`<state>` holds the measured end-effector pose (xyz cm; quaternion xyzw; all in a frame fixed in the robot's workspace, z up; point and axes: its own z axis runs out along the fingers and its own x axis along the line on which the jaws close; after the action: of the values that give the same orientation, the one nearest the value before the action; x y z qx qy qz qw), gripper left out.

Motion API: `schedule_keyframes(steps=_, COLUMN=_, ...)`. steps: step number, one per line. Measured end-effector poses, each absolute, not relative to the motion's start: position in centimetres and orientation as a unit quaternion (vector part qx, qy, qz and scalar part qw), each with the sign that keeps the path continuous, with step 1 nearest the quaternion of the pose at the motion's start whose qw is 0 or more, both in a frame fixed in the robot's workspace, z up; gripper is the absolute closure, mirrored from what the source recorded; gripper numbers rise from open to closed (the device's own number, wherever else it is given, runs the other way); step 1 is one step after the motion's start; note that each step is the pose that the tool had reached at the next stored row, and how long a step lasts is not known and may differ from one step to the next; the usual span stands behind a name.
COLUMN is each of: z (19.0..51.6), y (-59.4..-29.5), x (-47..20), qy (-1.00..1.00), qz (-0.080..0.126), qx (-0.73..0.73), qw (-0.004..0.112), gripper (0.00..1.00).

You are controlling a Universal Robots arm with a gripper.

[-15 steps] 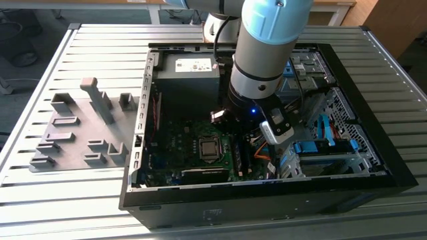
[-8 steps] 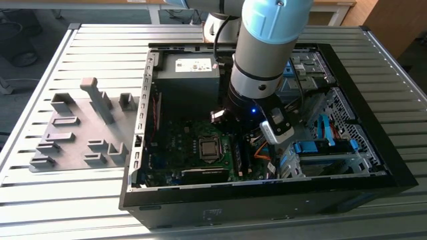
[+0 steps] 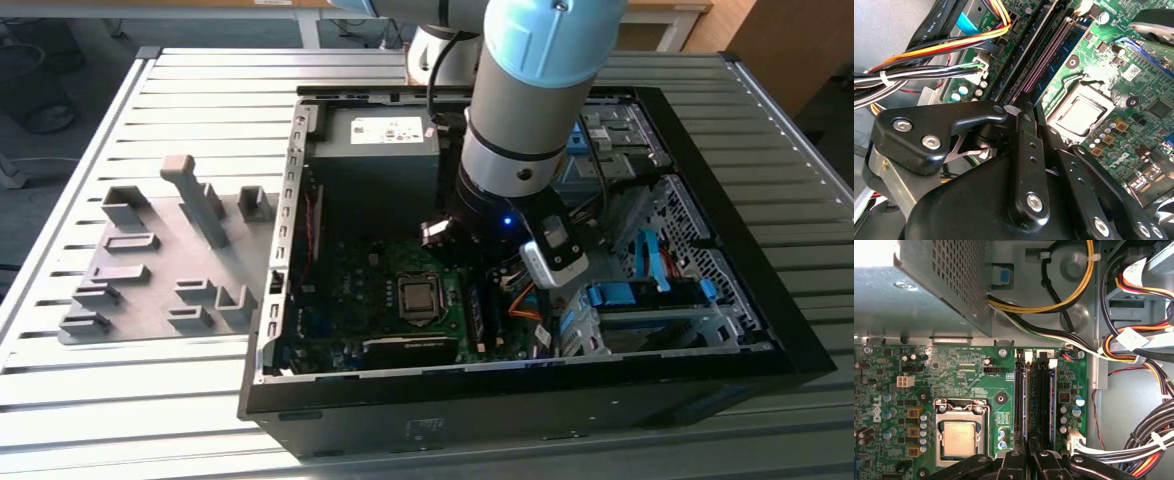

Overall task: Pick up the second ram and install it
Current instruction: 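Insert the second ram into the second slot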

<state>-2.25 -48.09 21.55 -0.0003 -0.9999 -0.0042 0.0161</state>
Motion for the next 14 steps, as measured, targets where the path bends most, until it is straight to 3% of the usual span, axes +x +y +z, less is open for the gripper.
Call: schedule_keyframes(steps=14, z=21.4, y=-48.1, x=-2.21, qy=-1.0, qz=-0.004, qx=0.005, qw=0.016, gripper=0.86)
